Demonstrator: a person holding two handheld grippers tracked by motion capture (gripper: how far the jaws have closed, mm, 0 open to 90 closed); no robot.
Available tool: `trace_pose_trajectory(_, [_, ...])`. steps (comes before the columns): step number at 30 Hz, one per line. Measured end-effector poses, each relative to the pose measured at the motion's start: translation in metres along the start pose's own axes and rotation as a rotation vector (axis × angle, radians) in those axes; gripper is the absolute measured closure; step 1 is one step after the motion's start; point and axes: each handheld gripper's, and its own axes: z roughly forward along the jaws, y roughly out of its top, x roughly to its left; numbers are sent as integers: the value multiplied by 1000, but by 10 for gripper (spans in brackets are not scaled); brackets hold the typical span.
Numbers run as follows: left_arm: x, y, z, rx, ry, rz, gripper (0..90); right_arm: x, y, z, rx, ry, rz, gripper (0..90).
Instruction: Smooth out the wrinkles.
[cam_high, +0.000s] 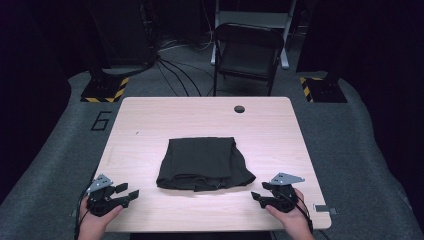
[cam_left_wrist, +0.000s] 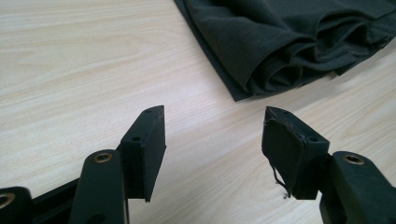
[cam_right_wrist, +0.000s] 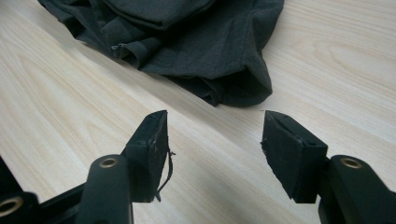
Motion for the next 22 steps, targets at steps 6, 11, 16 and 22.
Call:
trace_pose_trajectory(6, [1,-2,4,6,-1,-13,398,-3,-2,-1,-8,-9,16,408])
trace_pose_trajectory(11, [1,-3,9,20,-3,-18,398,-6,-2,0,5,-5,22,409])
trace_pose_trajectory(16, [4,-3,10,29,-5,-20,398,-4,-1,6,28,-5,-11,411])
trace_pose_trajectory(22, [4,-4,12,26,-9,-36,397,-1,0,10,55,-4,-33,411])
